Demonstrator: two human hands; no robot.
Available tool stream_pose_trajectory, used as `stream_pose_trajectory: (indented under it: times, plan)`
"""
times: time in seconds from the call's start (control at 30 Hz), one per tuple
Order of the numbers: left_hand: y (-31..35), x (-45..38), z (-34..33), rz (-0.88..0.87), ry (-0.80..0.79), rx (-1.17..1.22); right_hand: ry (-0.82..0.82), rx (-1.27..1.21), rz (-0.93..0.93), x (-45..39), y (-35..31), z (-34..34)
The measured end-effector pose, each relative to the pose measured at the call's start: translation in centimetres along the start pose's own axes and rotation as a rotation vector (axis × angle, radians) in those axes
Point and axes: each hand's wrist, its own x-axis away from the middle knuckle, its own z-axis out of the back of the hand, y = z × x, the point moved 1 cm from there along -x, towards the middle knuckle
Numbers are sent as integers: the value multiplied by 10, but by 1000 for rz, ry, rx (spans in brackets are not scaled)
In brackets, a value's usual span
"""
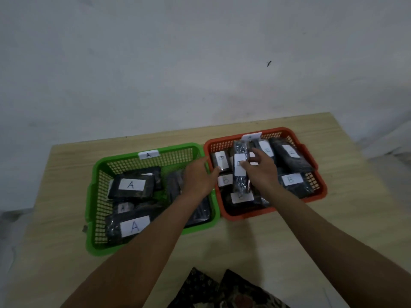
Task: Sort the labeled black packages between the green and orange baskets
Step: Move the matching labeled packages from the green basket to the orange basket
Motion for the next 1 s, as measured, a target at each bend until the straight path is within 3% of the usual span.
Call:
stream_pose_trajectory:
  times: [0.23, 0.43, 0.63, 0.77, 1.0]
  plan:
    - [10, -26, -28, 58, 76, -186, -53, 207, 132, -39, 7, 1]
    - [1, -31, -39, 229, 141, -137, -128, 410, 256, -54, 14, -13]
    - [0, -33, -28, 169, 91, -140, -43, 634, 403, -48, 19, -10]
    - [-11, -32, -6, 121, 52, -120, -66, 546, 536, -32, 14, -13]
    - [-37, -11, 37, 75, -201, -143, -450, 494, 784, 12, -7, -49]
